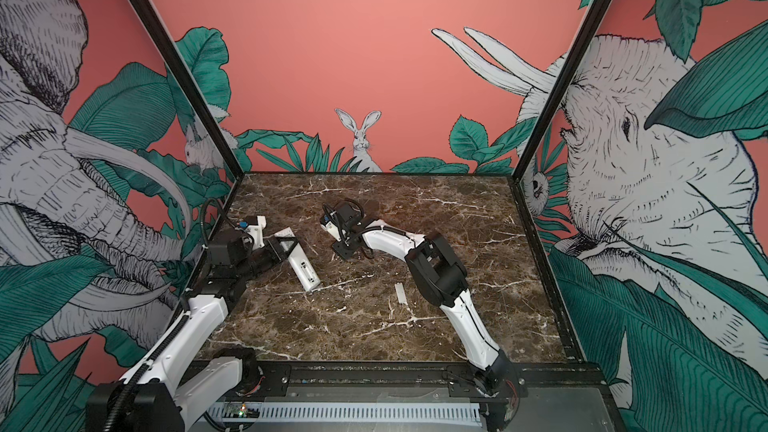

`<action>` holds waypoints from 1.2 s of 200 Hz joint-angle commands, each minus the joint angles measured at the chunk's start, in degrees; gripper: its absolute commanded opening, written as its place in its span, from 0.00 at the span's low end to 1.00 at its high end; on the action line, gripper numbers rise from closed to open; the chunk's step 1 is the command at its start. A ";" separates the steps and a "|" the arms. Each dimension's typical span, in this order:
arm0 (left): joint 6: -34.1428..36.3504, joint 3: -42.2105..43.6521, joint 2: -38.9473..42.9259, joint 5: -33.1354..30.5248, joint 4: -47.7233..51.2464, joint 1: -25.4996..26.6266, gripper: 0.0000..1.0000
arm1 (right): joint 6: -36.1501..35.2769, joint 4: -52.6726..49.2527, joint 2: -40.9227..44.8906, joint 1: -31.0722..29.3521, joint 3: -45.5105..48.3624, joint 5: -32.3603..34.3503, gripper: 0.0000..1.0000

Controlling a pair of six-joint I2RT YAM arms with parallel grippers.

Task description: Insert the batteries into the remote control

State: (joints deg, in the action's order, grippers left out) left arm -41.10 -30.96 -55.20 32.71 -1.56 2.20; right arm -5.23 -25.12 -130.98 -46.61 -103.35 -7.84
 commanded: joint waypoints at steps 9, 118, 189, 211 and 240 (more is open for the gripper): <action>0.11 0.28 -0.07 1.30 -0.96 -0.50 0.00 | -1.84 -1.81 -1.34 0.03 -1.60 -1.04 0.53; -0.21 0.29 -0.03 1.30 -1.21 -0.61 0.00 | -4.98 -5.53 -5.16 0.10 -4.32 -1.24 0.40; -0.16 0.46 0.14 1.30 -0.88 -0.89 0.00 | -8.42 -7.28 -4.25 0.00 -2.78 -2.11 0.15; -0.16 0.46 0.51 1.30 -0.64 -1.02 0.00 | -9.96 -6.03 -2.26 0.02 -0.09 -4.19 0.08; 0.31 0.29 1.67 1.06 0.58 -1.01 0.00 | -12.27 -4.49 1.84 -0.15 4.74 -7.70 0.01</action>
State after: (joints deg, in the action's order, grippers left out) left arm -41.12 -30.92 -55.42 33.45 -1.54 1.63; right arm -14.37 -27.09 -132.22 -46.61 -103.11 -11.84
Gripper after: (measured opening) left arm 0.203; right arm 0.088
